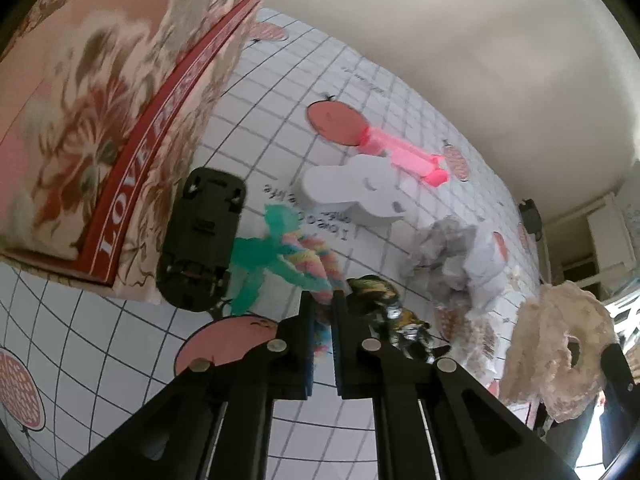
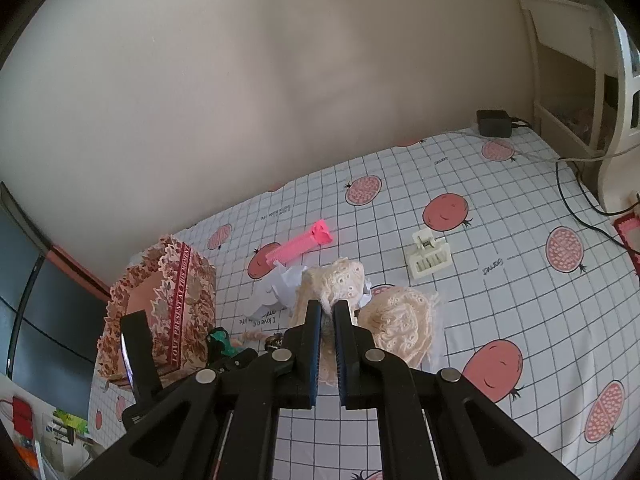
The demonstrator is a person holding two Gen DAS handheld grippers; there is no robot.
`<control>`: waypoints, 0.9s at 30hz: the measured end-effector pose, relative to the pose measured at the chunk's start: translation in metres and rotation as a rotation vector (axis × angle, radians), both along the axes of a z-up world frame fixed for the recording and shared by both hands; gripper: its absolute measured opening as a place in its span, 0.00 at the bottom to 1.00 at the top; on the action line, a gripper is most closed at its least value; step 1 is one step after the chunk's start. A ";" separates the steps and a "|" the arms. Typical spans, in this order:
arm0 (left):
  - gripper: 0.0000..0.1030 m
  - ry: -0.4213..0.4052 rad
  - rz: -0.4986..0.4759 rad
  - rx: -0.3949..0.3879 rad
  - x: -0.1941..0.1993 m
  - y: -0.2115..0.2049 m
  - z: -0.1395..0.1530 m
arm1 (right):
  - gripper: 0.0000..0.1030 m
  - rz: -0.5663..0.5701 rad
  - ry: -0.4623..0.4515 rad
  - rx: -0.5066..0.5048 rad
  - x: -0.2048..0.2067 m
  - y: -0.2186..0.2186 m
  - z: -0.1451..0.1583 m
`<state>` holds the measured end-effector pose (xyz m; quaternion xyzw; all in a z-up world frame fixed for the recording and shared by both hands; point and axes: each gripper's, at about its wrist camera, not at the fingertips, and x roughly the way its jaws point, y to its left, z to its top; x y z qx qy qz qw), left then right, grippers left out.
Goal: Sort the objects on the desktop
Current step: 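Close the left gripper on the rainbow rope toy and lift it, then carry the rope toy with the left gripper while the right carries the lace over the box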
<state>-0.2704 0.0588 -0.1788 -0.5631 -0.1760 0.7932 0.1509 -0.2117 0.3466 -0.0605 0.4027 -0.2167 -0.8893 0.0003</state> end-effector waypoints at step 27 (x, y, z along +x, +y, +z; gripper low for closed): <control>0.07 0.359 -0.116 0.200 0.022 -0.017 0.116 | 0.07 0.037 0.194 -0.013 0.010 -0.030 0.030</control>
